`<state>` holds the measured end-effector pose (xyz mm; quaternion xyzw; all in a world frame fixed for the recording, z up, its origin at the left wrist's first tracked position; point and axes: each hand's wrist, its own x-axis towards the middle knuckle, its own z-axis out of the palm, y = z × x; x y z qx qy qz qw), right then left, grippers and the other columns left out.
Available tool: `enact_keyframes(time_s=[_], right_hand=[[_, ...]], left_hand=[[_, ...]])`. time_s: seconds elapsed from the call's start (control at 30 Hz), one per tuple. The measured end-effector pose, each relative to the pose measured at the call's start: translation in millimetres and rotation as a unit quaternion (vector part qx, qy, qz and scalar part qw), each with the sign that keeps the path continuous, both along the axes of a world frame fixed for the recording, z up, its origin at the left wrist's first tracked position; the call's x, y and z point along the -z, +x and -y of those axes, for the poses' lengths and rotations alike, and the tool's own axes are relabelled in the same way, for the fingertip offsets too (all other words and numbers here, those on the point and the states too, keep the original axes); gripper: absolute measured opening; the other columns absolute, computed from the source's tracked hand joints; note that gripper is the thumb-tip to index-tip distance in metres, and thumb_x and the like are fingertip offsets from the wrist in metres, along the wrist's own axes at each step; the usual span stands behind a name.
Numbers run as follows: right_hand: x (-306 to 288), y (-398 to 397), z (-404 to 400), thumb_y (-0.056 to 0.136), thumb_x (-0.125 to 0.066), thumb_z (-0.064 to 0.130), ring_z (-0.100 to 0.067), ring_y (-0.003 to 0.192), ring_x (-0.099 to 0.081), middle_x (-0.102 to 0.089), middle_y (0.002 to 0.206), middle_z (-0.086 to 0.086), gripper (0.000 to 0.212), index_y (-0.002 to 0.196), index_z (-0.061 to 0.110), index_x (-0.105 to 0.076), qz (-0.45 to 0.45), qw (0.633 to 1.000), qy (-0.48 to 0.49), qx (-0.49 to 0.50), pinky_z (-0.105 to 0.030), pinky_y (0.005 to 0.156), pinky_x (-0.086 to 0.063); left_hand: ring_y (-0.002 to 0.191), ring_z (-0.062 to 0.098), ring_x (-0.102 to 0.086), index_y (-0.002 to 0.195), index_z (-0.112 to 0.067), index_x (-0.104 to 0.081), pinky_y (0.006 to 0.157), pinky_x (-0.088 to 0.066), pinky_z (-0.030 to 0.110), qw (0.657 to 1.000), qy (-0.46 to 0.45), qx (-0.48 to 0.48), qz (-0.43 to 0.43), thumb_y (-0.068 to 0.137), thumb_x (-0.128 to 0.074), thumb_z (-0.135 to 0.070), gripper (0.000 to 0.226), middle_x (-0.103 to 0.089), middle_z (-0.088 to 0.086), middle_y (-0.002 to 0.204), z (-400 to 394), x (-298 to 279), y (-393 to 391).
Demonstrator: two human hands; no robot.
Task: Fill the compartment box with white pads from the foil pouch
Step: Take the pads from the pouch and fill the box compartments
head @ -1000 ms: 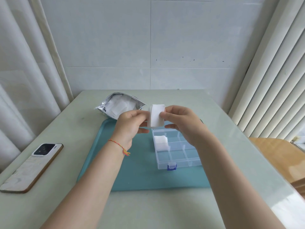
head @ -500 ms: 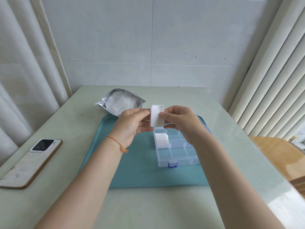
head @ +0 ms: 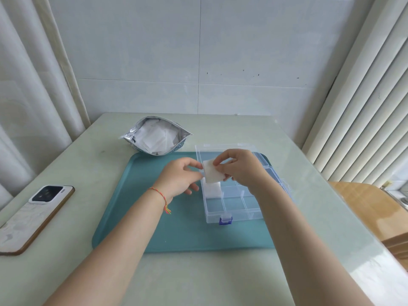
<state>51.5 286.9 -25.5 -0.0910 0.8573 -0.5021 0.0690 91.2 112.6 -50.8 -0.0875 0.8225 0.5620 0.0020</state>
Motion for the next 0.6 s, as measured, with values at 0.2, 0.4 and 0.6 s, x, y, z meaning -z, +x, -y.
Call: enact_keyframes(time_s=[0.2, 0.4, 0.6], right_hand=[[18.1, -4.9, 9.4, 0.085, -0.067, 0.011, -0.012, 0.058, -0.058, -0.063, 0.063, 0.002, 0.010, 0.084, 0.019, -0.074, 0.001, 0.995, 0.100, 0.002, -0.019, 0.055, -0.045], [27.8, -6.0, 16.1, 0.082, -0.069, 0.016, -0.015, 0.077, -0.063, -0.065, 0.081, 0.006, 0.010, 0.080, 0.025, -0.069, -0.048, 0.978, 0.201, 0.002, -0.026, 0.066, -0.052], [28.3, -5.5, 17.3, 0.082, -0.065, 0.023, -0.018, 0.080, -0.062, -0.066, 0.085, 0.003, 0.005, 0.080, 0.019, -0.069, -0.065, 0.965, 0.253, 0.008, -0.026, 0.063, -0.048]], left_hand=[[0.062, 0.024, -0.070, 0.097, -0.015, -0.060, 0.052, -0.051, 0.028, 1.000, -0.003, 0.015, 0.001, 0.084, -0.064, -0.001, 0.019, -0.064, 0.017, 0.089, 0.1, 7.0, -0.1], [0.067, 0.024, -0.070, 0.087, -0.030, -0.068, 0.058, -0.052, 0.028, 0.989, -0.142, 0.028, -0.014, 0.084, -0.056, -0.015, 0.019, -0.069, 0.001, 0.076, -5.6, 9.0, -2.1], [0.059, 0.012, -0.067, 0.089, -0.031, -0.068, 0.054, -0.039, 0.021, 0.973, -0.222, 0.057, -0.028, 0.086, -0.057, -0.025, 0.013, -0.066, -0.005, 0.066, -12.3, 7.2, 2.0]])
